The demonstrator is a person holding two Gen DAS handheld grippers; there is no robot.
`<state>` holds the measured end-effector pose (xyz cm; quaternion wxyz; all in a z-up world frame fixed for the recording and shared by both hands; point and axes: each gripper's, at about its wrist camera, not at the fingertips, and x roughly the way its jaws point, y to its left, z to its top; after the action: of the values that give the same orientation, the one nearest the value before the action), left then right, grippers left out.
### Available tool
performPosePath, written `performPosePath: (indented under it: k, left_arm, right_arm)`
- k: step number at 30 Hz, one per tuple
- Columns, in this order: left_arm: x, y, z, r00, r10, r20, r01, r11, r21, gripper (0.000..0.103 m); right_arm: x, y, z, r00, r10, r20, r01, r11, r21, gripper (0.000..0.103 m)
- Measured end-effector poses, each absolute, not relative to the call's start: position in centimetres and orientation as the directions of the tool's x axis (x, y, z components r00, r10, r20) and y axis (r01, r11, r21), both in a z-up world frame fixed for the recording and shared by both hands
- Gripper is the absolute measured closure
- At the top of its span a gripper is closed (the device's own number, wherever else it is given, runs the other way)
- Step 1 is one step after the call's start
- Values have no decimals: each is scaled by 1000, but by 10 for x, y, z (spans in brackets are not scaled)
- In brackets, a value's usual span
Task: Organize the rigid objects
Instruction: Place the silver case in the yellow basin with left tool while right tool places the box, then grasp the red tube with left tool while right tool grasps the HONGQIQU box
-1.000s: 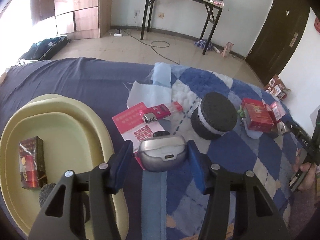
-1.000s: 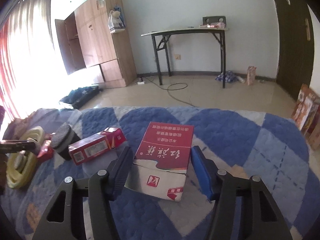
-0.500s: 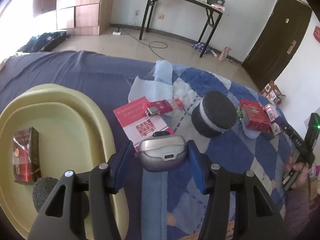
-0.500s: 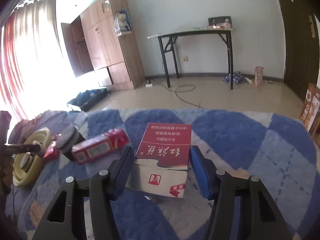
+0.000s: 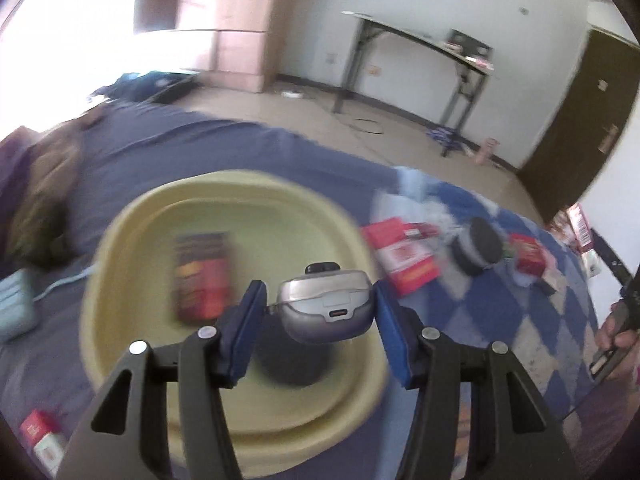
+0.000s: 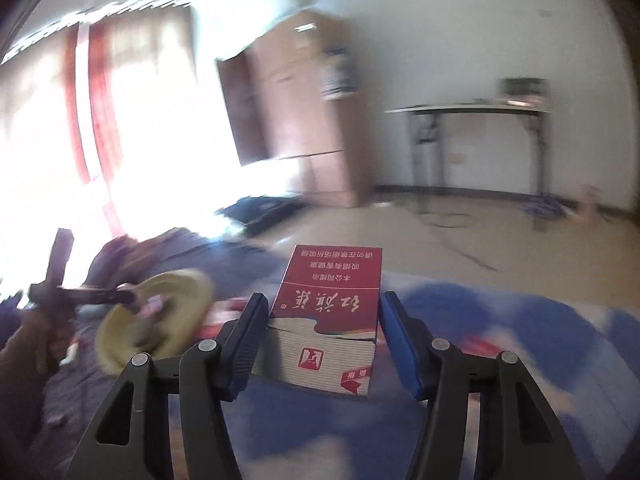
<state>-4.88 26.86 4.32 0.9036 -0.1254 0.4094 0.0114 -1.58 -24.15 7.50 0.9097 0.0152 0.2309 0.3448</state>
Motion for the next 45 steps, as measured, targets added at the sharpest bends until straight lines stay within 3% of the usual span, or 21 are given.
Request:
performPosePath:
  k: [4,9,16,24,26,27,28,29,30,34,37,41,45]
  left_arm:
    - [-68,317,24,631,-10,-775,-239,949,-207,47]
    - [-72,338,-1,592,-22,-806,-271,936,-224,47]
    - [-56,332,-36,493,-37,-869,-273,942,-195,47]
    - [-58,336,-33,536,-66,-842,-275,929,-248,46]
    - [-63,337,-28,565,-99,-819,-255,923,-288,34]
    - [-66,337,-21,587,-95,-804,-252,922,-293,29]
    - [-71,335,-11,617,-81,-783,-248,924,-291,17]
    - [-74,334,-3,637,-78,-767,-239,926,-292,7]
    - [-77,331,8,663,-80,-745,-223,928,-298,3]
    - [-58,301,37,698,-135,-703,-132,941,-312,0]
    - [-21,265,34,629,-238,-740,-66,932,-356,0]
    - [34,207,14,498,-311,-810,-38,925,-378,0]
    - [83,166,8,452,-269,-851,-9,952,-306,0]
  right_arm:
    - [4,-141,74,468,747,-472,-764,610,208,46]
    - [16,2,48,302,745,-594,-875,465,137,46]
    - [37,120,11,287,665,-690,-918,397,0,46]
    - [41,174,-21,269,592,-760,-924,380,-31,46]
    - [40,179,-24,262,586,-767,-922,386,-21,45]
    - [39,175,-19,265,595,-758,-919,395,-12,40]
    - [38,170,-12,274,615,-739,-915,402,-5,33]
    - [34,158,-1,291,638,-713,-910,414,0,14]
    - [34,140,14,319,668,-672,-901,433,2,0]
    - [39,47,58,465,664,-585,-822,570,-6,0]
    - [45,-49,79,581,588,-563,-712,702,-2,0]
    - [55,-154,71,655,467,-594,-548,835,53,0]
    - [63,-232,34,667,368,-648,-397,912,109,0]
